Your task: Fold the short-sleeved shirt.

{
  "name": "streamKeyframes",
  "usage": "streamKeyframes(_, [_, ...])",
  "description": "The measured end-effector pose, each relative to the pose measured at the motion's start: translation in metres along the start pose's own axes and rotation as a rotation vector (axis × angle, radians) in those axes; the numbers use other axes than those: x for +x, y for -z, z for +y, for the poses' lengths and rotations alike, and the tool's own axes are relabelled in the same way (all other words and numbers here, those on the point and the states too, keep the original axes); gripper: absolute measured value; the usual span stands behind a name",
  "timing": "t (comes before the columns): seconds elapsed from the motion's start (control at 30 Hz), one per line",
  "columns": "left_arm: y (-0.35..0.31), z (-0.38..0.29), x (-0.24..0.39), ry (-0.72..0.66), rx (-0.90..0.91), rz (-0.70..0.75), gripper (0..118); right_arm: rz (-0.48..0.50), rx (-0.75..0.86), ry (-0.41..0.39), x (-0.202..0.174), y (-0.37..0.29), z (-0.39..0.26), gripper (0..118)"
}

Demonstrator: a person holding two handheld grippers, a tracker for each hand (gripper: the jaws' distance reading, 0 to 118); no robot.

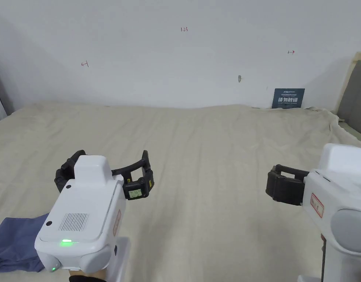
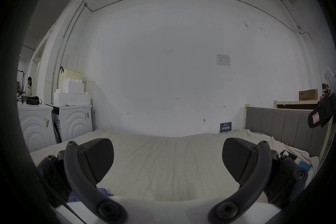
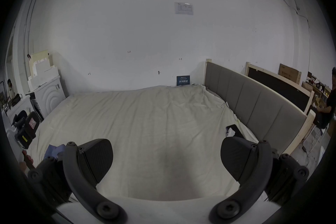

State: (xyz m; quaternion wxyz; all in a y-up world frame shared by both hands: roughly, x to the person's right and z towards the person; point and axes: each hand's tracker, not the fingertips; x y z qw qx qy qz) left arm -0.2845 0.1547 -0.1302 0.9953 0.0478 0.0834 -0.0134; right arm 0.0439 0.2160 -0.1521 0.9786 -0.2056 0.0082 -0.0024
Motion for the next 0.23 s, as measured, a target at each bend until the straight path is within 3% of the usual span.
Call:
streamKeyframes(0.1, [0.0001, -0.0010, -0.0005, 0.003, -0.002, 0.003, 118, -0.001, -0.012, 0.020, 0.0008, 0.0013, 0.0005, 117])
streamKeyframes(0.23, [-0.0006, -0.0013, -0.0013, 0.000, -0.001, 0.002, 118, 0.045, 0.114, -0.045, 0.0002, -0.0071, -0.0030, 117])
